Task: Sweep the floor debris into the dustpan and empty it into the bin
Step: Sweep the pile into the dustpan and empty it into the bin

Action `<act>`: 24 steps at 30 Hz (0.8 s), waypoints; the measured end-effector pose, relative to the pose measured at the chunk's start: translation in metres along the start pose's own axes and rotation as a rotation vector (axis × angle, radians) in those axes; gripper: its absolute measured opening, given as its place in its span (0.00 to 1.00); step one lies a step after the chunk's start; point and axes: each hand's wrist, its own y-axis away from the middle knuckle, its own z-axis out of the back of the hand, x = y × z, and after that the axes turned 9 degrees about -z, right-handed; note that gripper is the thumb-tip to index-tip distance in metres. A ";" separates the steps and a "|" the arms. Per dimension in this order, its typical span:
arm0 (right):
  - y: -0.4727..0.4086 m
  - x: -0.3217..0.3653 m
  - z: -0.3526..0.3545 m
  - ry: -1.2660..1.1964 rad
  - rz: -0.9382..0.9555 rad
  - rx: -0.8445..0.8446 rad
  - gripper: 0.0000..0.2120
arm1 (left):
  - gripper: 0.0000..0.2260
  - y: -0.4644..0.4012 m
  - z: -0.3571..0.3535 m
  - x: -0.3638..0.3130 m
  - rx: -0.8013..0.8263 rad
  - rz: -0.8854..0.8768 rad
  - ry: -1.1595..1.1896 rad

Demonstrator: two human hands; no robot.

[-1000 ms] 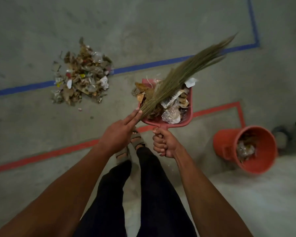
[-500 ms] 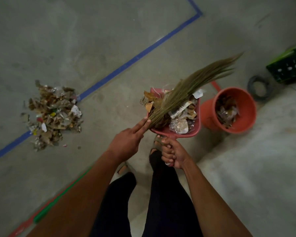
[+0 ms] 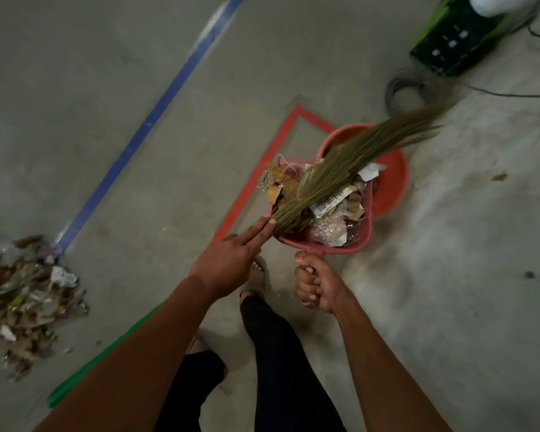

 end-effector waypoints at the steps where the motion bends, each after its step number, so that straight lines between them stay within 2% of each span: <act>1: 0.003 0.011 0.013 -0.024 0.021 -0.008 0.16 | 0.35 -0.022 -0.002 -0.002 0.015 -0.028 -0.007; 8: 0.016 0.067 0.069 -0.179 0.097 -0.092 0.17 | 0.33 -0.131 -0.011 -0.017 0.103 -0.161 -0.019; 16: -0.001 0.113 0.110 -0.293 0.152 -0.090 0.21 | 0.32 -0.215 -0.018 -0.011 0.190 -0.246 -0.072; 24: -0.043 0.169 0.136 -0.440 0.115 -0.133 0.17 | 0.34 -0.292 -0.034 0.018 0.366 -0.216 -0.096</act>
